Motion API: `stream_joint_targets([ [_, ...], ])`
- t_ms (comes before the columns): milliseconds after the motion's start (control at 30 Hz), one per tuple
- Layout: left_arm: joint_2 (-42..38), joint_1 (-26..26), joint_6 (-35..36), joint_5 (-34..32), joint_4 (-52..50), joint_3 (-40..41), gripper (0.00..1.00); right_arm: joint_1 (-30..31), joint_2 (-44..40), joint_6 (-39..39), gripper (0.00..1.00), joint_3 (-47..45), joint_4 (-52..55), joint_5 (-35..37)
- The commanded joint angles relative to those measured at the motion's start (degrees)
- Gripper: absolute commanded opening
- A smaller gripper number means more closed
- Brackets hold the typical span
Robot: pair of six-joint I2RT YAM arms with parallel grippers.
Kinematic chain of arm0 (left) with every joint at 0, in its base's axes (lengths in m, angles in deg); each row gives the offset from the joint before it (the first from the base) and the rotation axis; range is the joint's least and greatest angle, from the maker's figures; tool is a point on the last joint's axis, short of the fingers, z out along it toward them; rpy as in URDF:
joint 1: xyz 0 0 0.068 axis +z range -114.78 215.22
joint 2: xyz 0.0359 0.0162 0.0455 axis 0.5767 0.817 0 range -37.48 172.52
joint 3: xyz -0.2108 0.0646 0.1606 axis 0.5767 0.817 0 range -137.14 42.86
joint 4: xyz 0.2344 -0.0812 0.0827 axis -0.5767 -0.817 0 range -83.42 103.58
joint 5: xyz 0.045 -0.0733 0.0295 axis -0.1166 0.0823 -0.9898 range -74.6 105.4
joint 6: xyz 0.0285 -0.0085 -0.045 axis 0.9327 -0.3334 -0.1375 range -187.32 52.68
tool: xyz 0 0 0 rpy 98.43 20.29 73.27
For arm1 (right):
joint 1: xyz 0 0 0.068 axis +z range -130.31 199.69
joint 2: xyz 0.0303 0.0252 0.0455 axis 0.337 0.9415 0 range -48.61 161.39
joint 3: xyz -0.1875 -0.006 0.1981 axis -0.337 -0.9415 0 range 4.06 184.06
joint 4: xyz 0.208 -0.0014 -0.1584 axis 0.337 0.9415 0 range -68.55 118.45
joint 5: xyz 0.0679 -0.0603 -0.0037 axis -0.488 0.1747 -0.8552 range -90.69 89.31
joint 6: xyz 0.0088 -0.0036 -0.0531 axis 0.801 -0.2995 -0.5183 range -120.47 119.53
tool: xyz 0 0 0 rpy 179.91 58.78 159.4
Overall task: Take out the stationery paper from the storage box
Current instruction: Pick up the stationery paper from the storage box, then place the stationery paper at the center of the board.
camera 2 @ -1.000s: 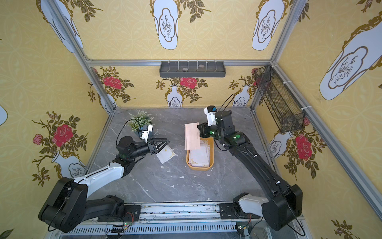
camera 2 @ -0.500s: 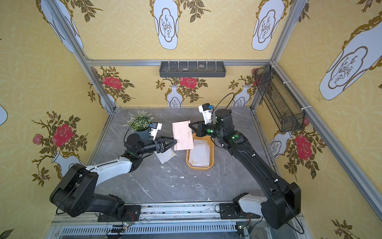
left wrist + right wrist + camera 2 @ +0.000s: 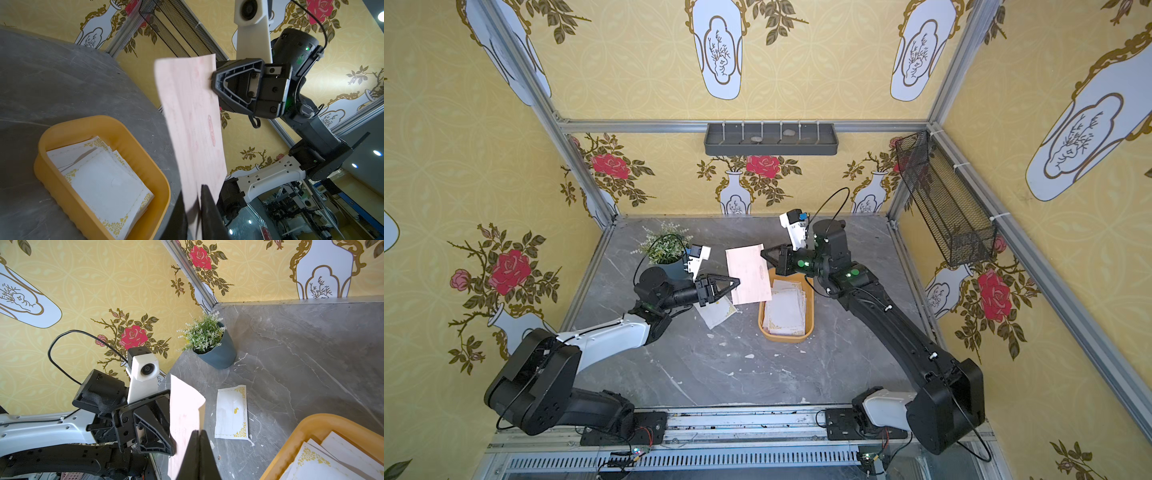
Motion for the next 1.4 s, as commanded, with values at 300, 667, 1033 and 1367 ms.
stream_joint_targets([
  [300,-3.52,0.02,5.62,-2.11,-8.98,-0.15,0.00,0.02,0.08,-0.38,0.28,-0.85,-2.36,0.98],
  [667,-13.87,3.08,15.11,-14.51,-32.79,0.55,0.00,-0.15,-0.43,-0.97,0.52,-1.94,-1.64,2.48],
  [1033,-15.59,6.17,14.71,-27.98,-41.28,2.90,0.00,-0.15,1.64,-0.57,0.54,-2.49,-2.18,2.37],
  [1367,-4.30,5.41,10.97,-34.81,-33.58,3.73,0.00,-0.07,2.49,-0.79,0.55,-2.61,-1.60,2.72],
])
